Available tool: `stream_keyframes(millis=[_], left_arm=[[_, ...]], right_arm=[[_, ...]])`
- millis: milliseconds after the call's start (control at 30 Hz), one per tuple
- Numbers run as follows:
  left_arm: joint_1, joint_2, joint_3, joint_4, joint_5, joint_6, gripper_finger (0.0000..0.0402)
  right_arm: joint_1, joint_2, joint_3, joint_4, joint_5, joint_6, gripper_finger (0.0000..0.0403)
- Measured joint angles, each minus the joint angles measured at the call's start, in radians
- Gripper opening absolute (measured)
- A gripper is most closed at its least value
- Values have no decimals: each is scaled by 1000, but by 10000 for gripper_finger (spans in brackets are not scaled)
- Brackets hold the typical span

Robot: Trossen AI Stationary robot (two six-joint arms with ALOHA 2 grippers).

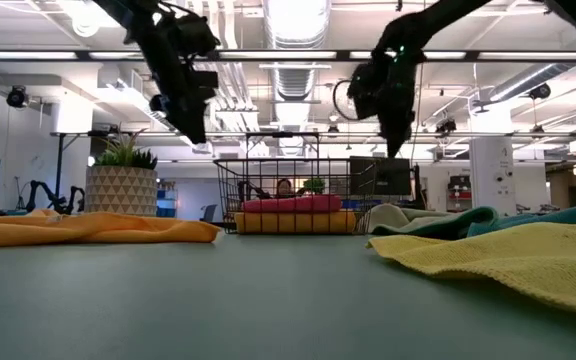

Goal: Fold microfiber towels
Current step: Fold the orange microfiber towel

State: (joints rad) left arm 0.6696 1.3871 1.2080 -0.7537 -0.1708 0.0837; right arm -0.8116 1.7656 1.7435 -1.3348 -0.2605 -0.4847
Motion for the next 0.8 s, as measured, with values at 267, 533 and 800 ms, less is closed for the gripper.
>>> stream_keyframes(millis=[267, 533, 800], left_arm=[[-169, -83, -43, -72, 4, -52, 155], [-310, -118, -53, -148, 6, -107, 155], [-461, -123, -84, -222, 32, -196, 155]], right_arm=[[2, -202, -115, -13, -9, 70, 9], [85, -498, -428, 158, -10, 269, 9], [345, -672, -623, 430, -2, 512, 9]])
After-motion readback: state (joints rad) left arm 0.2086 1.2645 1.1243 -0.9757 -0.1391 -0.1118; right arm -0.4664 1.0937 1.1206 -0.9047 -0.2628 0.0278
